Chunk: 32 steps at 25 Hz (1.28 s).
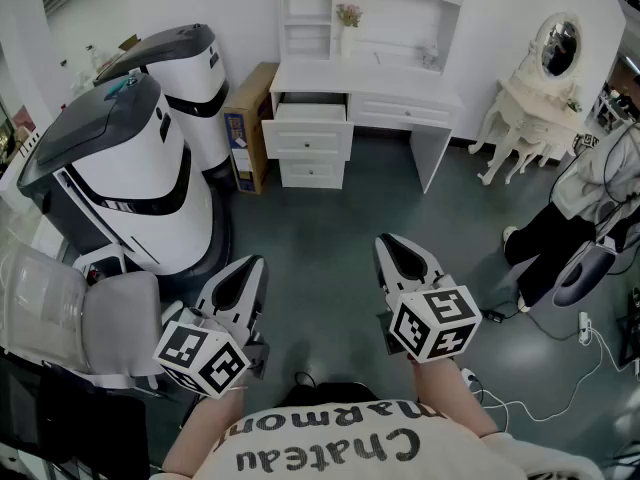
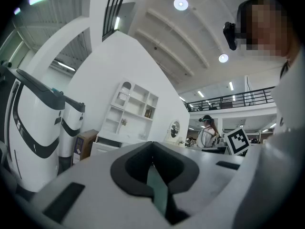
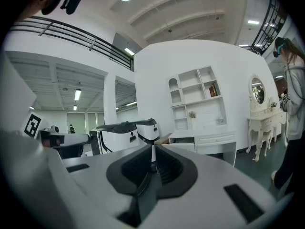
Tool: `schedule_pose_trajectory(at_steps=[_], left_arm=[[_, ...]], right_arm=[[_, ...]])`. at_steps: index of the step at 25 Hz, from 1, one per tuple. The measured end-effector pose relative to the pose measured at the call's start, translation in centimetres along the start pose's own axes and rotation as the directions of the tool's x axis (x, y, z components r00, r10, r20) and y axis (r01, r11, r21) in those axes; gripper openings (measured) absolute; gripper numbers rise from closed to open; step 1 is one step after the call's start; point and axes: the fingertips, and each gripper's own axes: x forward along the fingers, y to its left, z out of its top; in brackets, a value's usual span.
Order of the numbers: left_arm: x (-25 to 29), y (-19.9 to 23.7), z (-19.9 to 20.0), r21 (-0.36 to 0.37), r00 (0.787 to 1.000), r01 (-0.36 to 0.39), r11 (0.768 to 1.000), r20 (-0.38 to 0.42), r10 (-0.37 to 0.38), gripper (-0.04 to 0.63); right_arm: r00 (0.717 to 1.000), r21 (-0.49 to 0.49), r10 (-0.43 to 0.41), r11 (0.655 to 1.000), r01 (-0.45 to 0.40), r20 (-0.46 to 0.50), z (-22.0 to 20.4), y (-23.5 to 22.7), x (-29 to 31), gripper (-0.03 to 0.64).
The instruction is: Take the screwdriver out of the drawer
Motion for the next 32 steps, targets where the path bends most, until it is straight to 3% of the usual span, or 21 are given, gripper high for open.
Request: schedule_pose_trajectory(at_steps=[9, 15, 19, 24, 32], left_arm=[[2.9, 0.3, -0.7, 0.013, 1.000, -0.027, 1.000, 0.003, 0.027, 0.023], [5.6, 0.0, -0.3, 0.002, 0.995, -0.087, 0.996, 0.053, 0.087, 0.023], [7.2, -0.6, -2.2, -0.010, 0.990, -0.117, 0.993, 0.074, 0.117, 0.023], [8.6, -1.2, -5.8, -0.046, 0.988, -0.156, 0.987, 0.015, 0.157, 0.023], [12.0, -0.1, -5.2, -0.034, 0.990, -0.142, 0.989, -0.005, 0.142, 0.023]], right_arm=[[1.000, 0.020, -0.008, 1.000, 0.008, 0.020, 0.3, -3.7, 2.4, 0.046], [0.999, -0.015, 0.051, 0.999, -0.051, 0.007, 1.7, -6.6, 4.1, 0.046], [0.995, -0.012, 0.100, 0.995, -0.100, 0.019, 1.3, -9.2, 4.6, 0.046], [0.993, 0.072, 0.117, 0.991, -0.115, -0.017, -0.5, -12.5, 5.8, 0.046], [0.986, 0.102, 0.155, 0.984, -0.147, -0.066, -1.7, -13.5, 9.4, 0.046]])
